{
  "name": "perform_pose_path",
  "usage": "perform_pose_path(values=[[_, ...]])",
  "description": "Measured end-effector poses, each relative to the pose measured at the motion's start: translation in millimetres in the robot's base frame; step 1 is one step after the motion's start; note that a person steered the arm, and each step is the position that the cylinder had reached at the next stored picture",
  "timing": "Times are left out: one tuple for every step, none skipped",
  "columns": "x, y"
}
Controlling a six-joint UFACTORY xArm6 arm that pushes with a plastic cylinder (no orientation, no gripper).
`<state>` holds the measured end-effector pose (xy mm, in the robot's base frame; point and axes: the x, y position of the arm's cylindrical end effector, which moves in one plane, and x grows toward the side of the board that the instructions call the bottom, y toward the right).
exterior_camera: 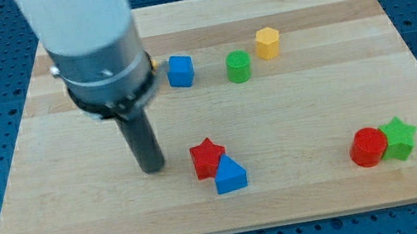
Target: Move the yellow heart diagonal to the red star
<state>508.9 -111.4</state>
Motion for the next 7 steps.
perform_pose_path(values=[[-72.5,-30.4],[-166.8,-38.2],[-190.0,19.1],[-155.8,16.8],[-146.6,-0.3],[-120.4,-0.3],[-84.5,2.1]])
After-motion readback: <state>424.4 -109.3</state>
